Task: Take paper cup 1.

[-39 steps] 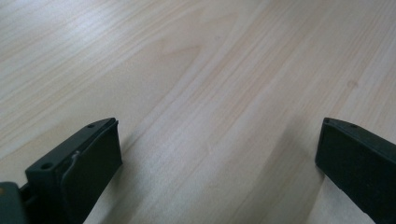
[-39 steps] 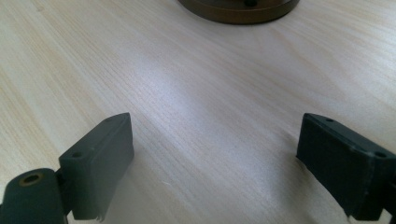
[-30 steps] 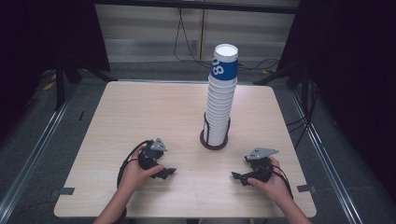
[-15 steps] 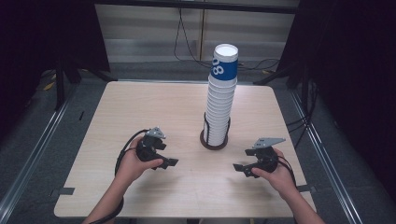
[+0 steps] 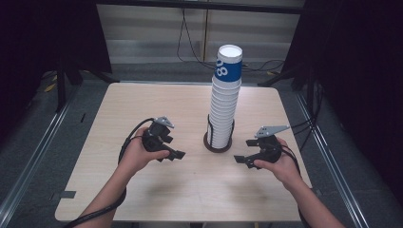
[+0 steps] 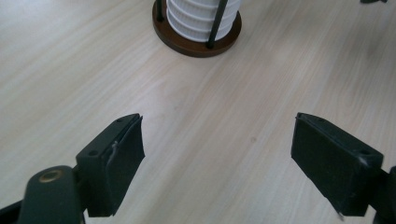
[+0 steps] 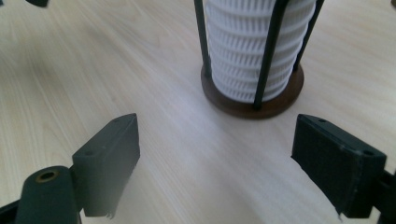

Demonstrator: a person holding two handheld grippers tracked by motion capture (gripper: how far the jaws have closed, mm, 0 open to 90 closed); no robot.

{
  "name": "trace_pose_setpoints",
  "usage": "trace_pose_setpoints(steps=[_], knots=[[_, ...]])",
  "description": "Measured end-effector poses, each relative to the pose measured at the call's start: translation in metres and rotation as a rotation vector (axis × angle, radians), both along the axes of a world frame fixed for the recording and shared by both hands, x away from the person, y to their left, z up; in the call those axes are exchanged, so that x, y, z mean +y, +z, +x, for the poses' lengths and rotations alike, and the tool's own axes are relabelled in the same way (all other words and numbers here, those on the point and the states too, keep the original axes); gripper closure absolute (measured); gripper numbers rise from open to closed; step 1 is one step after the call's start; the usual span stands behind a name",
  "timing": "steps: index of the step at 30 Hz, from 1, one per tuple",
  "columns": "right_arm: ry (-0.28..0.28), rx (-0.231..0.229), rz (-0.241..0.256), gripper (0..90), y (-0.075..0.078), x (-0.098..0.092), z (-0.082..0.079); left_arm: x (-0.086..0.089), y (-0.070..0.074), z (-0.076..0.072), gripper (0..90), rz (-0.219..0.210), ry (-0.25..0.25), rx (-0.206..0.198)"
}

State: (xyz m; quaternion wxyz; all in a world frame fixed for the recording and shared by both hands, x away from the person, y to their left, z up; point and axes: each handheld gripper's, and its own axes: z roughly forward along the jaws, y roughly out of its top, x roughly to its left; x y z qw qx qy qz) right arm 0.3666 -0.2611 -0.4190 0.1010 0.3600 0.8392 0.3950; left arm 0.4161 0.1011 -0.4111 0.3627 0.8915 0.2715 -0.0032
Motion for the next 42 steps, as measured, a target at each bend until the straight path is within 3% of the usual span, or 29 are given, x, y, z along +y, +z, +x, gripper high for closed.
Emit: trace_pose_setpoints(steps=[3, 10, 17, 32, 42], knots=[[0.002, 0.007, 0.018, 14.5, 0.006, 0.0, 0.004, -0.005, 0.009, 0.004, 17.1, 0.011, -0.027, 0.014], [0.017, -0.017, -0.009, 14.8, 0.026, 0.003, 0.012, -0.015, 0.027, 0.011, 17.1, 0.004, -0.036, -0.001], [0.003, -0.037, 0.026, 14.9, 0.042, 0.004, 0.02, -0.024, 0.046, 0.019, 17.1, 0.017, -0.046, -0.005], [0.011, -0.06, 0.03, 14.8, 0.06, 0.011, 0.03, -0.031, 0.073, 0.031, 17.8, -0.002, -0.05, 0.002], [0.02, -0.078, 0.032, 14.8, 0.077, 0.01, 0.037, -0.043, 0.099, 0.036, 17.7, 0.028, -0.077, -0.014]])
